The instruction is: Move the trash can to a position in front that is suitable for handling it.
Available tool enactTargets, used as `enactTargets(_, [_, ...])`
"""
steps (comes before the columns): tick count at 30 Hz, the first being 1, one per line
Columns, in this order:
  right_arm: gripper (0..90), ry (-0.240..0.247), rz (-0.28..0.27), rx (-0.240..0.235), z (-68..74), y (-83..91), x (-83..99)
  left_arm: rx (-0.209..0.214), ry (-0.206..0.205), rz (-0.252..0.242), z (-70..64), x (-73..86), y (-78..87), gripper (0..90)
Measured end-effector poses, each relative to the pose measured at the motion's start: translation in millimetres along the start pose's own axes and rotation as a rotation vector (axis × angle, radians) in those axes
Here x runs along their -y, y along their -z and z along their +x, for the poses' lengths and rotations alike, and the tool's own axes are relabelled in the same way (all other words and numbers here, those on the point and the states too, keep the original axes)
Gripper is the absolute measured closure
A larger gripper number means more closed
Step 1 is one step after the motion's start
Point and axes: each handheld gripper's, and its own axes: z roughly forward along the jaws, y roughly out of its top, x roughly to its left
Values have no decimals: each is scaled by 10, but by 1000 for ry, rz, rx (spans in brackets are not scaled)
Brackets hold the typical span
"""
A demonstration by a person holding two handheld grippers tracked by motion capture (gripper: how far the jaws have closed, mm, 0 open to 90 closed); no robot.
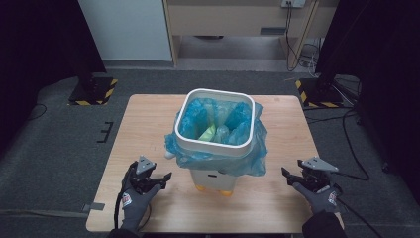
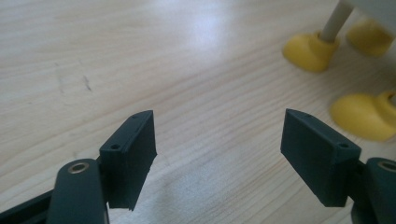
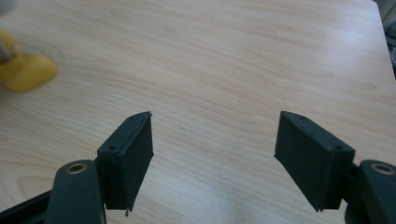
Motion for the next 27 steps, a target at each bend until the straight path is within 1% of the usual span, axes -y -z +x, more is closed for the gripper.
enactTargets(1, [279, 6, -6, -4, 13, 4, -24, -5, -2, -8, 17, -12, 38, 260])
enactTargets(2, [283, 11, -14, -4, 26, 9, -46, -10, 10, -20, 26, -19, 74, 261])
enactTargets(3, [285, 16, -22, -7, 37, 18, -68, -10, 10, -20, 26, -19, 74, 262])
enactTargets(4, [286, 16, -21, -11, 46, 32, -89, -12, 28, -52, 47, -33, 142, 266])
enactTargets(7, [283, 25, -42, -17, 63, 62, -142, -13, 46, -89, 70, -55, 246, 267])
enactTargets(8, [285, 46, -50, -9, 58, 65, -159, -19, 44, -98, 75, -64, 280, 266])
enactTargets(9, [288, 52, -54, -11, 58, 73, -179, -19, 44, -98, 75, -64, 280, 266])
enactTargets(10, [289, 57, -62, -11, 53, 80, -197, -24, 45, -120, 87, -82, 346, 266])
enactTargets(15, [291, 58, -91, -14, 58, 126, -282, -27, 55, -175, 97, -145, 489, 271])
enactTargets(16, [291, 55, -94, -19, 63, 140, -298, -29, 48, -181, 96, -162, 518, 272])
enactTargets(18, [292, 53, -105, -27, 75, 157, -327, -25, 52, -205, 86, -194, 566, 275])
enactTargets(21, [307, 57, -114, -34, 98, 184, -378, -23, 43, -225, 81, -241, 651, 276])
enactTargets(22, [310, 62, -119, -37, 103, 194, -395, -21, 44, -236, 79, -257, 679, 277])
enactTargets(23, [310, 62, -119, -37, 103, 194, -395, -21, 44, -236, 79, -257, 679, 278])
enactTargets(26, [320, 58, -125, -45, 126, 241, -451, -18, 45, -263, 74, -301, 765, 279])
enactTargets(27, [320, 57, -138, -49, 136, 253, -469, -17, 43, -270, 71, -314, 791, 279])
